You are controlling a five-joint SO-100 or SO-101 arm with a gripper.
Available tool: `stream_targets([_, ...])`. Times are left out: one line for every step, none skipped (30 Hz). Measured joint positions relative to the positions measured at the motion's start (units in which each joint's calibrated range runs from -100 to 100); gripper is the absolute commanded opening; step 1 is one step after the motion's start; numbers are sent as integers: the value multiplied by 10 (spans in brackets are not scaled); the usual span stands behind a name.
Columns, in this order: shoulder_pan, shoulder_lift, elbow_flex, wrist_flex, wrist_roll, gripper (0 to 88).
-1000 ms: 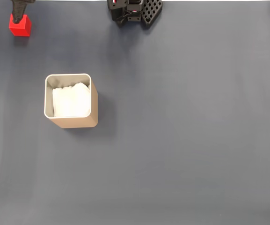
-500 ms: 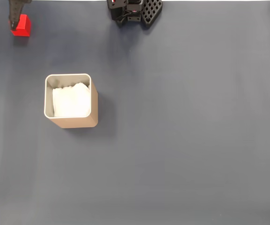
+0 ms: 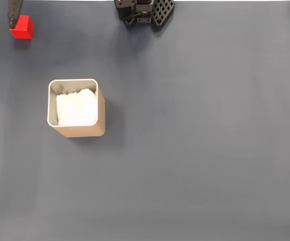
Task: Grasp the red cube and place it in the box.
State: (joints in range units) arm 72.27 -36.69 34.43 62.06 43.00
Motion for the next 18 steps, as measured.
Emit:
stream_targets([1,0,5,0,0,342])
stream_targets([2,0,7,0,0,343])
stream_targets([2,0,8,0,0,343])
stream_targets([2,0,8,0,0,343])
stream_targets([2,0,8,0,0,343])
stream_targets([2,0,8,0,0,343])
stream_targets([2,3,8,0,0,344])
stream_targets([2,5,8,0,0,344])
stream_targets([2,10,8,0,0,345])
stream_targets([2,15,8,0,0,346])
stream_targets([2,21,8,0,0,348])
stream_targets([2,26,8,0,-1,348])
stream_targets([2,30,8,0,-3,348])
stream_targets([2,35,8,0,-5,349])
stream_targets([2,39,8,0,-6,349])
stream_targets([2,43,8,0,-8,349])
stream_targets([2,44,8,0,-9,349])
stream_targets([2,47,8,0,-10,349])
